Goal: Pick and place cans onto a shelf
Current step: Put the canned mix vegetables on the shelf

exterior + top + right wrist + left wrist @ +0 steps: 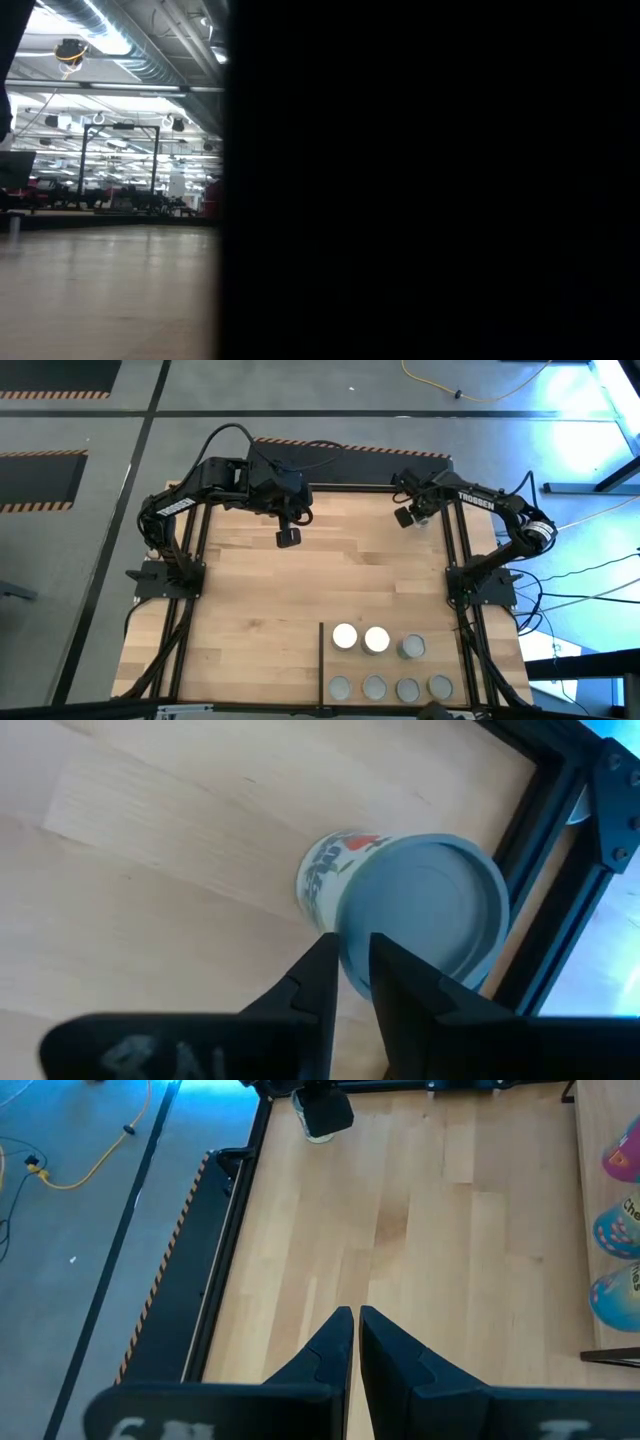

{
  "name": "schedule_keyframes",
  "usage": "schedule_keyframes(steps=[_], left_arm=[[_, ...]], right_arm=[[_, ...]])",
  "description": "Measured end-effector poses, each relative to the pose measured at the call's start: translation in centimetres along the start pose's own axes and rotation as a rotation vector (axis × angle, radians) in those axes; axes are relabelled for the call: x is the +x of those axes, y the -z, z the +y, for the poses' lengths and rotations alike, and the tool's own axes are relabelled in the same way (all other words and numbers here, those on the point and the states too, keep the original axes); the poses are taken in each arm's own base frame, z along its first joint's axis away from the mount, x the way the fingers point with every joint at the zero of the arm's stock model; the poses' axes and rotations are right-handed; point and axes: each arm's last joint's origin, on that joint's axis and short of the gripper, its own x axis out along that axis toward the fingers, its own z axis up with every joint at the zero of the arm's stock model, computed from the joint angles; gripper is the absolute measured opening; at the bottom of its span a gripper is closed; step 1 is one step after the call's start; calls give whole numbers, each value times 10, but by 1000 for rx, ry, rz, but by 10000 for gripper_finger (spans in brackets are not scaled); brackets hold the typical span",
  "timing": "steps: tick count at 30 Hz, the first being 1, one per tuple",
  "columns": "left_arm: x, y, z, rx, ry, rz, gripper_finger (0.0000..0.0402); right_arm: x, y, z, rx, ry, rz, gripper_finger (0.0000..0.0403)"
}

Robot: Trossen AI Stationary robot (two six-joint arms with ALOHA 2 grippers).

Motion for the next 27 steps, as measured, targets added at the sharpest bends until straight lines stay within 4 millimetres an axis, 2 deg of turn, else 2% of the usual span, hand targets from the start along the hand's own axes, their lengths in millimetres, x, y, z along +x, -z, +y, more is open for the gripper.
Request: schedule_keyframes(steps=[6,17,23,27], left_arm=[[0,0,0,0,0,0,16],[0,0,0,0,1,0,16],[0,0,0,0,1,0,16],[0,0,0,-1,0,0,16]], right_arm=[[6,-2,-2,-53,-58,41,64],[16,-6,0,-122,-1,68,63],[17,-6,0,-236,-6,71,17],[17,-5,0,-276,-10,73,10]])
